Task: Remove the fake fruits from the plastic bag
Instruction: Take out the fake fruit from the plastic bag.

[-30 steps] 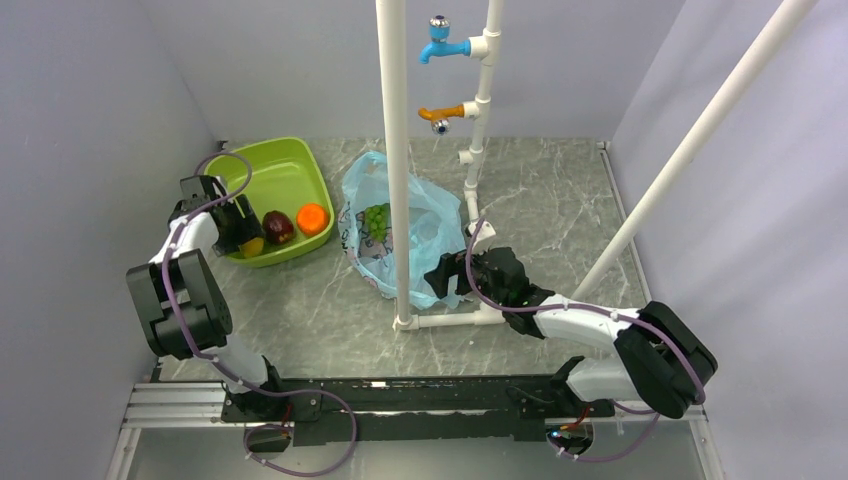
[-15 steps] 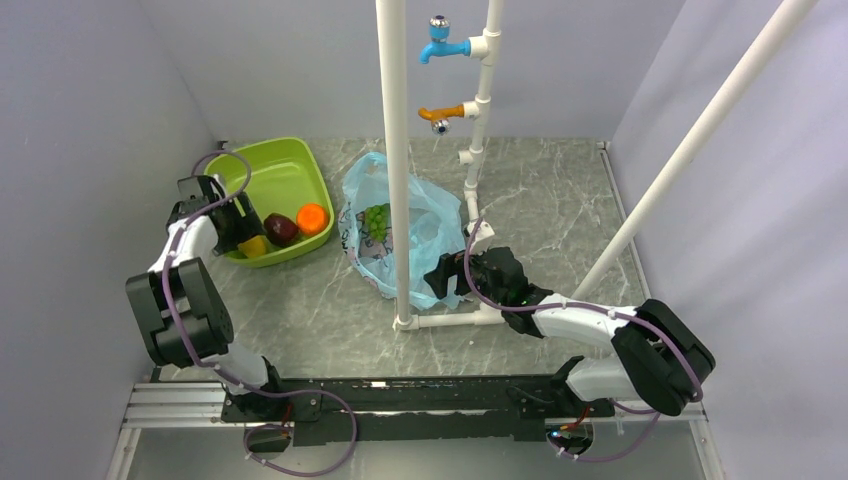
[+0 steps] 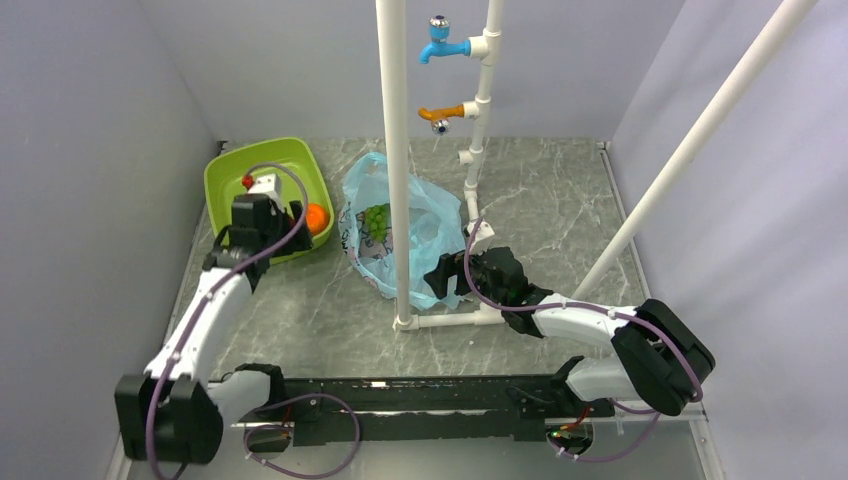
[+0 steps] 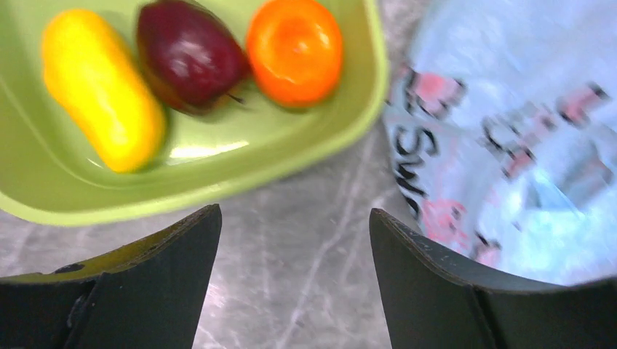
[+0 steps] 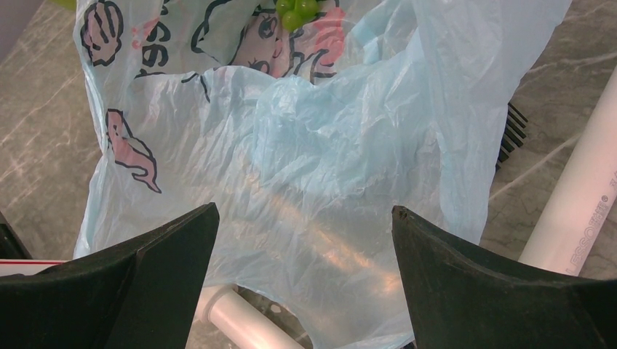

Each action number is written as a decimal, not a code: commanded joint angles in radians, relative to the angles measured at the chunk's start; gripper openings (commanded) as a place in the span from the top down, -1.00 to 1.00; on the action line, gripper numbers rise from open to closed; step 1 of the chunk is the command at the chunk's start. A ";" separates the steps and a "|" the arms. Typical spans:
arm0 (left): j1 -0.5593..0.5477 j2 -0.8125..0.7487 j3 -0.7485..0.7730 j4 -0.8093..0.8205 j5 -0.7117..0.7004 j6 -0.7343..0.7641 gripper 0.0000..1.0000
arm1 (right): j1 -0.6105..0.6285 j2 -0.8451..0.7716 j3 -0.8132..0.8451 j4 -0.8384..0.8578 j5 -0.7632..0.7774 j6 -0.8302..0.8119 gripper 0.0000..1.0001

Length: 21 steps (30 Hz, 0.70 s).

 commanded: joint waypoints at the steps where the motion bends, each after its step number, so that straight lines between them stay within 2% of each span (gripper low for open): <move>1: -0.114 -0.186 -0.133 0.093 0.023 -0.150 -0.59 | -0.002 -0.017 0.036 0.042 -0.022 0.002 -0.84; 4: -0.193 -0.264 -0.199 0.168 0.084 -0.215 -0.63 | -0.003 -0.013 0.040 0.045 -0.035 0.008 -0.84; 9: -0.312 -0.266 -0.171 0.198 0.114 -0.245 -0.57 | -0.002 -0.015 0.038 0.049 -0.041 0.011 -0.83; 13: -0.421 -0.189 -0.133 0.240 0.099 -0.239 -0.52 | -0.002 -0.021 0.037 0.046 -0.034 0.005 -0.84; 21: -0.486 0.076 -0.028 0.333 0.173 -0.308 -0.33 | -0.002 -0.033 0.031 0.042 -0.016 -0.006 -0.84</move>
